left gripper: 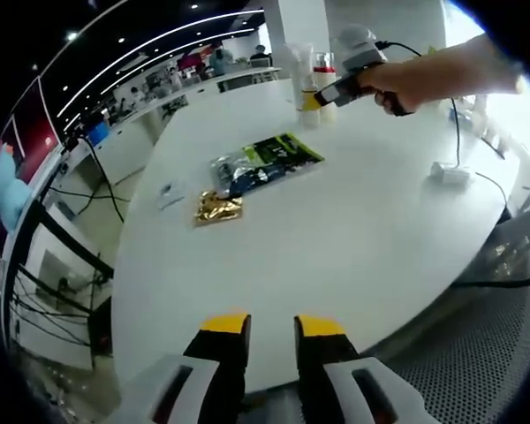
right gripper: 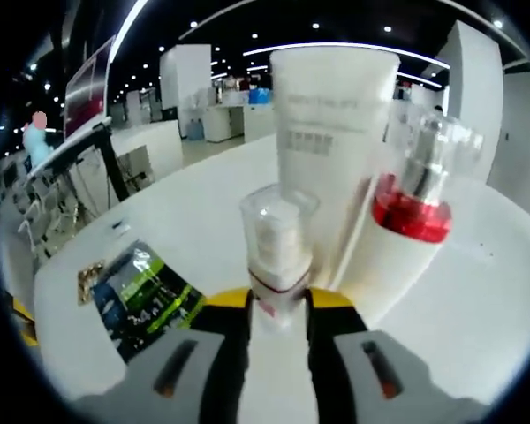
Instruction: Arrange the skincare products in the storage area until every visible bottle or jar stands upright without overlapping.
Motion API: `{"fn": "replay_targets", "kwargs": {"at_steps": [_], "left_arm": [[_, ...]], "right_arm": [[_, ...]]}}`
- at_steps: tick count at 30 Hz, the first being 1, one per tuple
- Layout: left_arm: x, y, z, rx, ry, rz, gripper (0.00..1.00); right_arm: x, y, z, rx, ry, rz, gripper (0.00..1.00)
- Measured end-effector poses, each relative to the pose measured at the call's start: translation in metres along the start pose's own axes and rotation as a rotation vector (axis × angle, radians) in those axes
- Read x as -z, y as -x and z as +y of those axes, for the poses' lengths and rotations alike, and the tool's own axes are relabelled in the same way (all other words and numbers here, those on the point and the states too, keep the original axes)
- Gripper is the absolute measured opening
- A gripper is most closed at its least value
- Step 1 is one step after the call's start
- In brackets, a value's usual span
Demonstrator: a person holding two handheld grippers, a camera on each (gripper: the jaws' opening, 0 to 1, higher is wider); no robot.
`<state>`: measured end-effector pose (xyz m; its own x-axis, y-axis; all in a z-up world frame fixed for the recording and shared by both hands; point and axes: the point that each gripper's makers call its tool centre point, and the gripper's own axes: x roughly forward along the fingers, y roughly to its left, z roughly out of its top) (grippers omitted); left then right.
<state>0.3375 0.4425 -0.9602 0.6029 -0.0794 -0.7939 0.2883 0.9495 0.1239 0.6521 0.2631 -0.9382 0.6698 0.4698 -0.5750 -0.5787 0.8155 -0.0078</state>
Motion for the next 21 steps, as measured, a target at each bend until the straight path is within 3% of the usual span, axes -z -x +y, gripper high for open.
{"fn": "replay_targets", "kwargs": {"at_steps": [21], "left_arm": [[0.0009,-0.0001,0.0004,0.000,-0.006,0.003,0.21]], "right_arm": [[0.0052,-0.0007,0.0034,-0.034,0.000,0.028,0.27]]}}
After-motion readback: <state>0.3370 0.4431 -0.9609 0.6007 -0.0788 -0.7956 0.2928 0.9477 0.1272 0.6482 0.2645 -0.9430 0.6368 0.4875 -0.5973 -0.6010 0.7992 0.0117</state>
